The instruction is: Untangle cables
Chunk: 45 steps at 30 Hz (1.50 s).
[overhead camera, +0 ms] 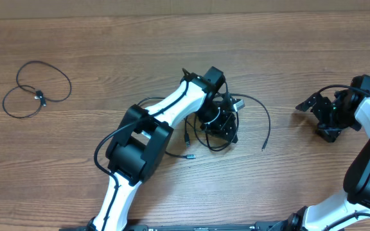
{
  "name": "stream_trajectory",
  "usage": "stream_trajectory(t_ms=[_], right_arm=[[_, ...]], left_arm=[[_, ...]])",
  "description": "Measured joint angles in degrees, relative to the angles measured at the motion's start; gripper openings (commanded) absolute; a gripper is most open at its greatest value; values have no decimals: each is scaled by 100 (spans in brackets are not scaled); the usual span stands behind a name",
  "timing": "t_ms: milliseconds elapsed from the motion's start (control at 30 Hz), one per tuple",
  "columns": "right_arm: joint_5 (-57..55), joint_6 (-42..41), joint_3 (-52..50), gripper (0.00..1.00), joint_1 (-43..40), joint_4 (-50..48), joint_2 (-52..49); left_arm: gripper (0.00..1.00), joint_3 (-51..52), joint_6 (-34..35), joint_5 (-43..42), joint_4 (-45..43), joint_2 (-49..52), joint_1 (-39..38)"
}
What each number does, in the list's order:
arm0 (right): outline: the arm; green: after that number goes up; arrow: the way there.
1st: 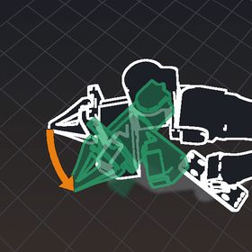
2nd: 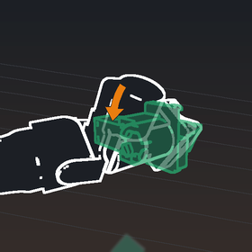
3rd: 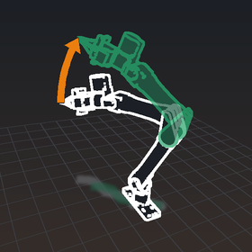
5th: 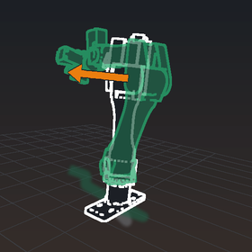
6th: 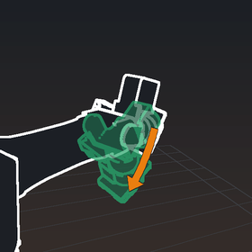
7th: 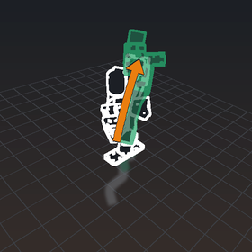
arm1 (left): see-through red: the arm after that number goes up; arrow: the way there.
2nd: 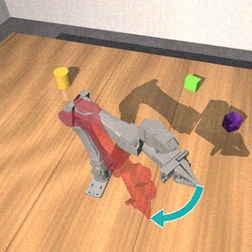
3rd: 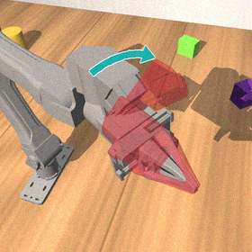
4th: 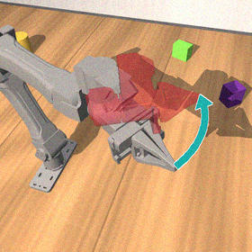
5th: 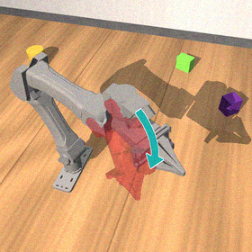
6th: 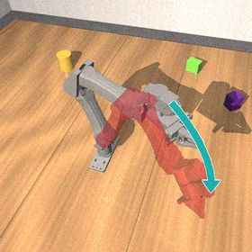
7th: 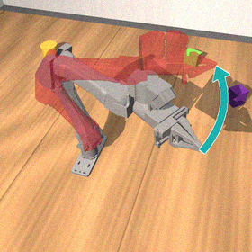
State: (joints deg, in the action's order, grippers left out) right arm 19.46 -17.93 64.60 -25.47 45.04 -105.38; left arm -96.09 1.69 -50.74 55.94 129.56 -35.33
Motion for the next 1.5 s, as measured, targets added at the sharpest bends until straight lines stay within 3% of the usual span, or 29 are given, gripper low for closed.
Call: stream_trajectory(t_ms=[100, 367, 700, 767, 1167, 1500], right_arm=[[-2, 0, 0, 100, 0, 0, -2], [-2, -2, 0, 100, 0, -2, 0], [-2, -2, 0, 100, 0, 0, 0], [-2, 0, 0, 100, 0, 0, -2], [-2, -2, 0, 100, 0, 2, 0], [0, -2, 0, 100, 0, -2, -2]], left_arm=[[14, -227, 7, 131, 192, 0, 90], [9, -717, 601, 1471, 680, 0, 129], [8, -1379, 433, 1104, 1335, 0, 120], [4, -1510, 415, 1005, 1346, 0, 120], [4, -1563, 398, 901, 1303, 0, -509], [4, -1563, 815, 1993, 1325, 0, -896]])
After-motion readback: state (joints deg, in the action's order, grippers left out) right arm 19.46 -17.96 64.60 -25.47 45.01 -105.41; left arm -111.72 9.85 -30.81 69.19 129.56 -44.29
